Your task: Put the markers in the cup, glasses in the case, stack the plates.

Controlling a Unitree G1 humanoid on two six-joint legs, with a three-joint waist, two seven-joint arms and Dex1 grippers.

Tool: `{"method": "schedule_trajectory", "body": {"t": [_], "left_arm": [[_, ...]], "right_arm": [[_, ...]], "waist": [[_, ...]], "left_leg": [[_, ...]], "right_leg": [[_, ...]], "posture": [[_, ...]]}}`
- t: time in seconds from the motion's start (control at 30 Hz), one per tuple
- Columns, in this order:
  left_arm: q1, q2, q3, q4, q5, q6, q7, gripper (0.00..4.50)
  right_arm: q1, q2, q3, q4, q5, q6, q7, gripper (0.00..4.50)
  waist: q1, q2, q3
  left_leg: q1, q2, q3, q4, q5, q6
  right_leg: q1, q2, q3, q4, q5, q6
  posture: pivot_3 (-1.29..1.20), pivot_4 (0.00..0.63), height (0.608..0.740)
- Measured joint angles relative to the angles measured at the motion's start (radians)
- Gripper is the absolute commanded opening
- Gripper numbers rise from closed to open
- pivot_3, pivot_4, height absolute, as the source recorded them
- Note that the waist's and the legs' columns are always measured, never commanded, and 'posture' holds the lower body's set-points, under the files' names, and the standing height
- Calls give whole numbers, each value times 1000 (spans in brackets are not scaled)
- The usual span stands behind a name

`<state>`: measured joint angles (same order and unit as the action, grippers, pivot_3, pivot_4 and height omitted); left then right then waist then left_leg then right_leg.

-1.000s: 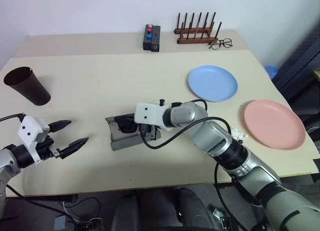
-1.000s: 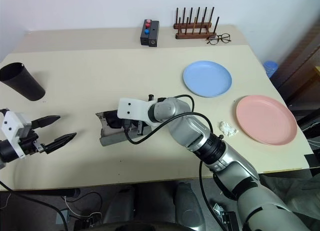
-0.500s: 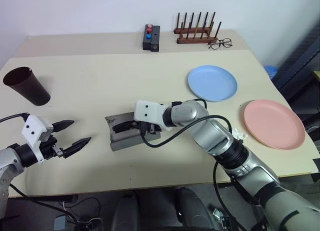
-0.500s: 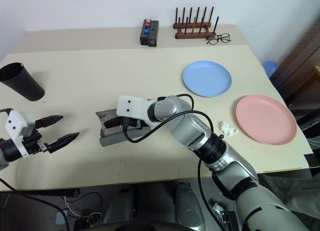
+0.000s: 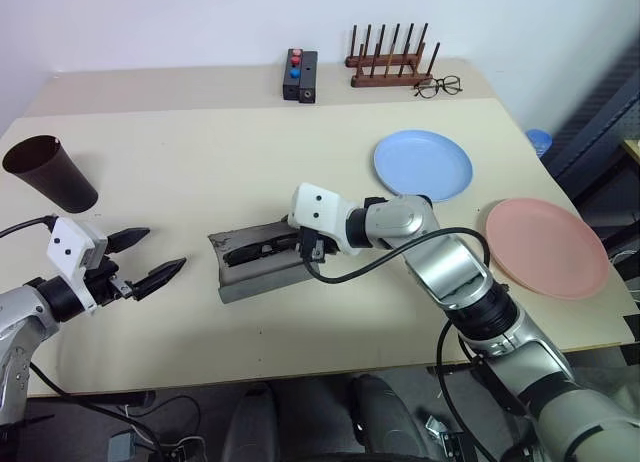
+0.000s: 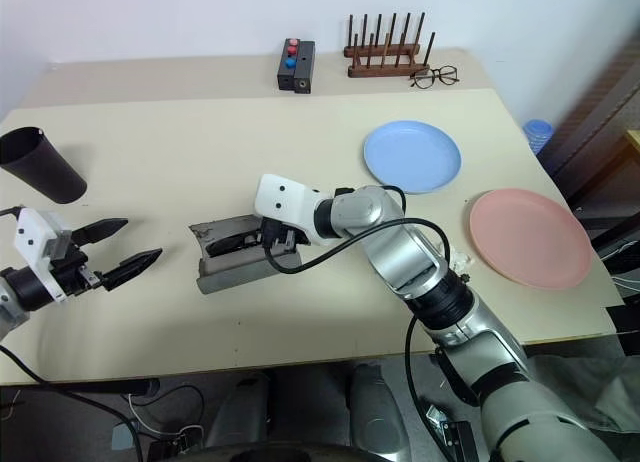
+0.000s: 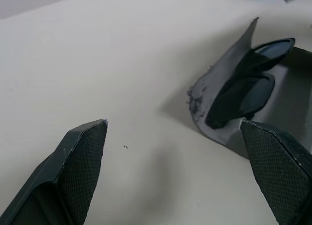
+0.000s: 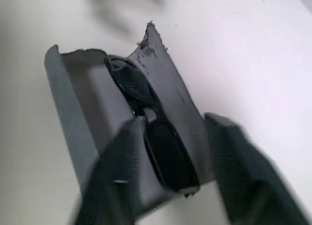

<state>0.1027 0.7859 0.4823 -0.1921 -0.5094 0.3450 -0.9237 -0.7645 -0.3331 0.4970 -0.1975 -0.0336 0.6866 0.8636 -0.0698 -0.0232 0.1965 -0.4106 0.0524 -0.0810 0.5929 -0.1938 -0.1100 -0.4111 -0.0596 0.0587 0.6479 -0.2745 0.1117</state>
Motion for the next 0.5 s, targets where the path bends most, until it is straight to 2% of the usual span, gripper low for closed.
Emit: {"method": "schedule_trajectory", "body": {"t": [0.03,0.27,0.5], "left_arm": [[-2,0,0,4,0,-1,0,4500],[16,0,1,14,1,-8,-7,4500],[36,0,4,13,1,-9,-1,4500]], "right_arm": [[1,2,12,13,-5,-14,-6,68],[4,28,37,111,-44,-75,-56,68],[56,-6,64,112,-51,-81,-10,68]], "waist": [[0,0,0],[1,0,0],[1,0,0]], "left_leg": [[0,0,0,0,0,0],[0,0,0,0,0,0],[0,0,0,0,0,0]], "right_leg": [[0,0,0,0,0,0],[0,0,0,0,0,0],[0,0,0,0,0,0]], "posture": [[0,150,740],[0,150,740],[0,150,740]]}}
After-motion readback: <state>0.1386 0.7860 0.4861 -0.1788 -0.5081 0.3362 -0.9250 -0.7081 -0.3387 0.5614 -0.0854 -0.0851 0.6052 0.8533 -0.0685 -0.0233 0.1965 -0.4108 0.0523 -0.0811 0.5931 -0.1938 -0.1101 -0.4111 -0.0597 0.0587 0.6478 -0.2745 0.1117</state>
